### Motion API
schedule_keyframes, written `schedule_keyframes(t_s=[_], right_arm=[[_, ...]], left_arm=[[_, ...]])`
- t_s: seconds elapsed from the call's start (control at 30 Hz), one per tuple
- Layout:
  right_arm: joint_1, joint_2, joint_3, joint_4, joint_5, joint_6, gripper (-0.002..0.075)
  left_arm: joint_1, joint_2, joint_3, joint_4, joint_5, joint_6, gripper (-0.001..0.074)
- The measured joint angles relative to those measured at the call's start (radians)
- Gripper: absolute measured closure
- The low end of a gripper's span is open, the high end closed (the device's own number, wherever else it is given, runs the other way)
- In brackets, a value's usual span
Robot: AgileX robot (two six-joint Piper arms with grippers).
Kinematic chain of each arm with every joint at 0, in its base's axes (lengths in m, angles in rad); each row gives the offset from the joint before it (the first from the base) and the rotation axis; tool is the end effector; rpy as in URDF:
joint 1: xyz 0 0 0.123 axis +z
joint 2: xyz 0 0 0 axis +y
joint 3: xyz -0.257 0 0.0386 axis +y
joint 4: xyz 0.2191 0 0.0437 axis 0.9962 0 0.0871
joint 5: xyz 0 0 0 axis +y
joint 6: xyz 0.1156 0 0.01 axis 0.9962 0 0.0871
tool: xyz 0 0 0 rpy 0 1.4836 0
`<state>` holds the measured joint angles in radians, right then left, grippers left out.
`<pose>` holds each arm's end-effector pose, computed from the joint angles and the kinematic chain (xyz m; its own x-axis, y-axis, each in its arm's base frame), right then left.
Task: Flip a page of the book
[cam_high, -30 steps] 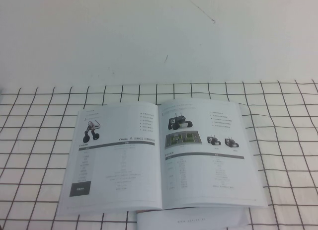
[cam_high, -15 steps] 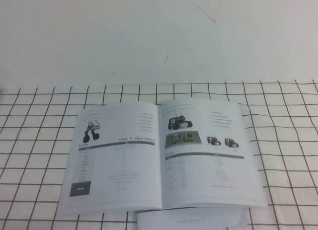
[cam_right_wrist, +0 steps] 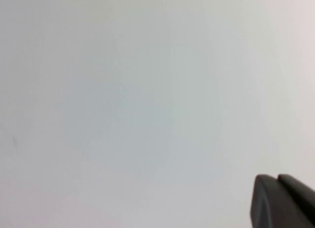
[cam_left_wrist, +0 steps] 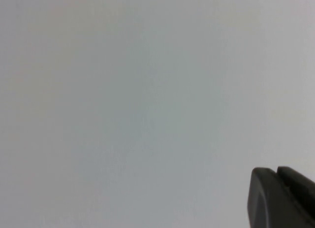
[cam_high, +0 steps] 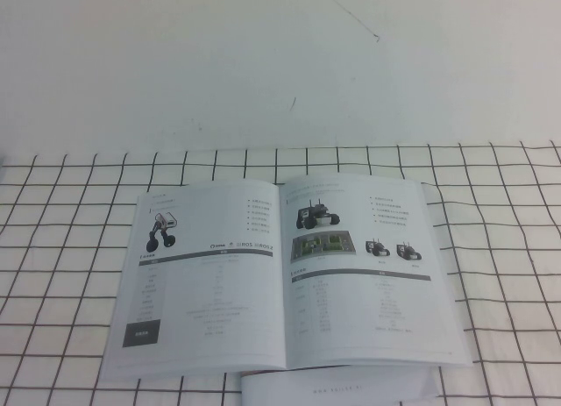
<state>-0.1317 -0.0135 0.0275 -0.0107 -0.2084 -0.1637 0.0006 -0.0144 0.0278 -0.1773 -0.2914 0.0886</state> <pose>0.0731 -0.0094 0.2309 0.2489 -0.2078 -0.9460 0.1750 0.9703 -0.1671 0.0706 0.0059 0.2395 0.3558 -0.0810 -0.9310 -0.0191 0.9954 -0.0939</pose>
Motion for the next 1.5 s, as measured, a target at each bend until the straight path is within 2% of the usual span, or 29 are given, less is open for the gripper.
schedule_keyframes(t_s=[0.13,0.23,0.4,0.5,0.6,0.77,0.97,1.03,1.13,1.37,1.5], right_arm=[[0.0,0.0,0.0,0.004,-0.24,0.107,0.0728],[0.0,0.0,0.0,0.011,-0.35,0.164,0.0728],[0.0,0.0,0.0,0.031,-0.409,0.19,0.0728],[0.0,0.0,-0.008,0.033,-0.4,0.19,0.0728],[0.0,0.0,-0.082,0.036,-0.271,0.183,0.0728],[0.0,0.002,-0.31,0.038,0.156,0.183,0.0728],[0.0,0.104,-0.488,0.088,0.51,0.19,0.0728],[0.0,0.154,-0.524,0.141,0.583,0.186,0.0728],[0.0,0.222,-0.546,0.265,0.66,0.118,0.0728],[0.0,0.377,-0.547,0.599,0.835,-0.293,0.0728],[0.0,0.493,-0.547,0.668,0.978,-0.433,0.0728]], left_arm=[[0.0,0.0,0.0,-0.005,-0.229,-0.046,0.0737],[0.0,0.0,0.0,-0.017,-0.331,-0.07,0.0737],[0.0,0.0,0.0,-0.03,-0.372,-0.123,0.0737],[0.0,-0.002,-0.018,-0.032,-0.296,-0.153,0.0737],[0.0,-0.002,-0.129,-0.038,-0.095,-0.156,0.0737],[-0.001,0.049,-0.349,-0.044,0.231,-0.142,0.0737],[0.0,0.285,-0.569,-0.044,0.57,-0.131,0.0737],[0.0,0.384,-0.634,-0.089,0.689,-0.117,0.0737],[0.0,0.545,-0.719,-0.206,0.842,-0.002,0.0737],[0.0,0.878,-0.829,-0.627,0.963,0.461,0.0737],[0.0,1.02,-0.862,-0.71,0.957,0.56,0.0737]])
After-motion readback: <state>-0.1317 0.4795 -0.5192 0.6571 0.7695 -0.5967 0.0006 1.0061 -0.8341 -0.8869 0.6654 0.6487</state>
